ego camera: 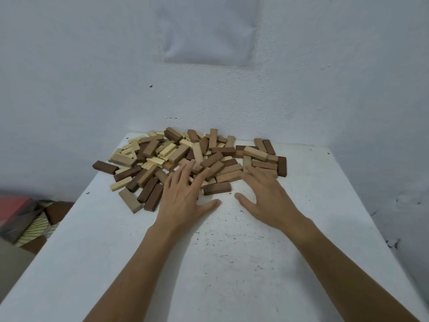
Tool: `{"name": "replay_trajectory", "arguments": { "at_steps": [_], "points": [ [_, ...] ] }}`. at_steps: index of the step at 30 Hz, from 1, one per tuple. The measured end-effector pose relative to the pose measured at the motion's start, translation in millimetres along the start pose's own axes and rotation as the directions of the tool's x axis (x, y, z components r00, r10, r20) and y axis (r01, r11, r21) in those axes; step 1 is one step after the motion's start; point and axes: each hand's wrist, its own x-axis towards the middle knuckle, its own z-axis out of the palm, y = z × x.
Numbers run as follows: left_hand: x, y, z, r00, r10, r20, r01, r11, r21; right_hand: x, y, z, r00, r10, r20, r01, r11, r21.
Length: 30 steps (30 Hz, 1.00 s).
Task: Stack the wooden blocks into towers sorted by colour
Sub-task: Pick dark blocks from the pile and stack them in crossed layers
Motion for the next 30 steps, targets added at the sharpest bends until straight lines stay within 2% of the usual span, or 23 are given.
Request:
{"name": "replay_trajectory", "arguments": {
  "at_steps": [8, 14, 20, 24, 27, 30],
  "points": [
    [-4.2, -3.9, 1.6, 0.999, 0.028, 0.028, -0.029, 0.999, 0.028, 16.6, -12.7, 14.3, 0.984, 0.077, 0.163, -0.061, 0.993, -0.106],
    [5.7, -7.2, 5.7, 0.991, 0.13, -0.019, -0.13, 0.992, -0.001, 18.8, -11.5, 17.5, 0.997, 0.034, 0.063, -0.025, 0.991, -0.132],
    [0.0, -2.1, 5.7, 0.98, 0.183, -0.076, -0.186, 0.982, -0.026, 5.6, -13.9, 17.3, 0.999, -0.038, -0.019, 0.036, 0.995, -0.097],
    [-11.2, 2.3, 7.4, 0.946, 0.289, -0.149, -0.298, 0.954, -0.041, -10.4, -17.7, 13.2, 0.998, -0.063, -0.014, 0.063, 0.998, -0.017],
    [-23.5, 6.0, 6.1, 0.931, 0.333, -0.147, -0.345, 0.937, -0.063, -27.6, -22.4, 8.8, 0.999, -0.046, -0.003, 0.046, 0.998, 0.043],
    [-38.5, 13.6, 0.3, 0.939, 0.322, -0.125, -0.335, 0.937, -0.104, -49.7, -30.7, 4.5, 0.999, 0.032, 0.021, -0.035, 0.99, 0.136]
  ]
}}
